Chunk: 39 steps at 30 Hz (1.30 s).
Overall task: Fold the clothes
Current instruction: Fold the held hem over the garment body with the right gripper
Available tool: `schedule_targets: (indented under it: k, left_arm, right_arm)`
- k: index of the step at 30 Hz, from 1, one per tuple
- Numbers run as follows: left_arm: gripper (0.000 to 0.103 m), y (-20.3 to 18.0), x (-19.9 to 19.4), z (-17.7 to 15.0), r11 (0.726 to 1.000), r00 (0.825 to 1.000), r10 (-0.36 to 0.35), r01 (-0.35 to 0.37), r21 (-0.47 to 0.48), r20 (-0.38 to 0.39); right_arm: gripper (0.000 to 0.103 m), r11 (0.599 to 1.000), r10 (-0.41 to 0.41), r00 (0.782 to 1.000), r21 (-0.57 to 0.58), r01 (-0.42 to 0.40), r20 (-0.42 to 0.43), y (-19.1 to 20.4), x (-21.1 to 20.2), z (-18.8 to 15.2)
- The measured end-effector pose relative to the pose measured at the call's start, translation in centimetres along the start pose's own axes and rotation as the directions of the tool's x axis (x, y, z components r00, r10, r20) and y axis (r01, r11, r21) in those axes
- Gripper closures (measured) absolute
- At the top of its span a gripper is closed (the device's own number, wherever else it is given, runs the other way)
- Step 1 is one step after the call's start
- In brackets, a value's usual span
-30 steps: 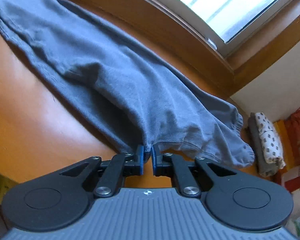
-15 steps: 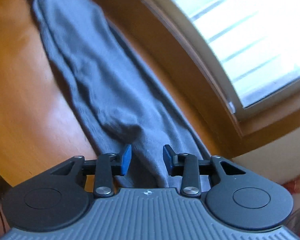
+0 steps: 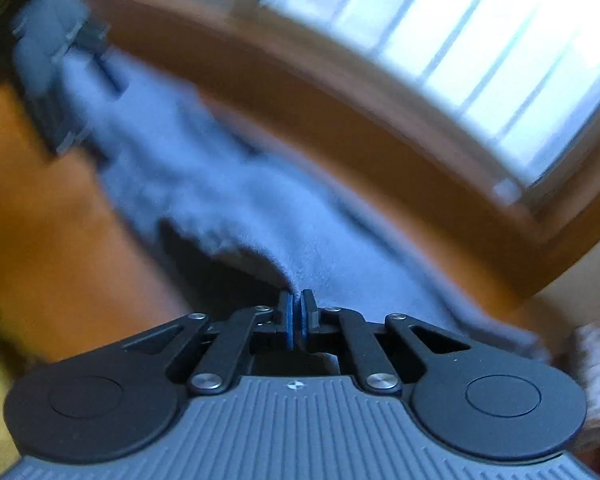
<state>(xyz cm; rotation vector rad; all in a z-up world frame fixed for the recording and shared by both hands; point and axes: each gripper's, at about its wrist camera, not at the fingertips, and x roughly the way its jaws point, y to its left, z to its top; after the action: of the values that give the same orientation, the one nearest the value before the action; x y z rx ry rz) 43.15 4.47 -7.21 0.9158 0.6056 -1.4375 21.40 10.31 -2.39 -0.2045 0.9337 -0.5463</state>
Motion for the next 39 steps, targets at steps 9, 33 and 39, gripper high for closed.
schedule_targets:
  k: [9,33,39]
  left_arm:
    - [0.015,0.8,0.8,0.0,0.999,0.999,0.005,-0.007,-0.048,-0.033]
    - [0.015,0.1,1.1,-2.9,0.995,0.995,-0.085,0.083,-0.049,-0.052]
    - [0.015,0.3,0.8,-2.8,0.997,0.996,-0.064,0.062,-0.036,-0.060]
  right_arm:
    - [0.075,0.992,-0.069,0.996,-0.098,0.074,0.054,2.3,-0.2,-0.6]
    - [0.099,0.885,0.257,0.925,0.317,-0.342,0.281,0.6,0.7,6.6]
    - [0.091,0.861,0.322,0.927,0.347,-0.370,0.189,4.2,4.7,4.1]
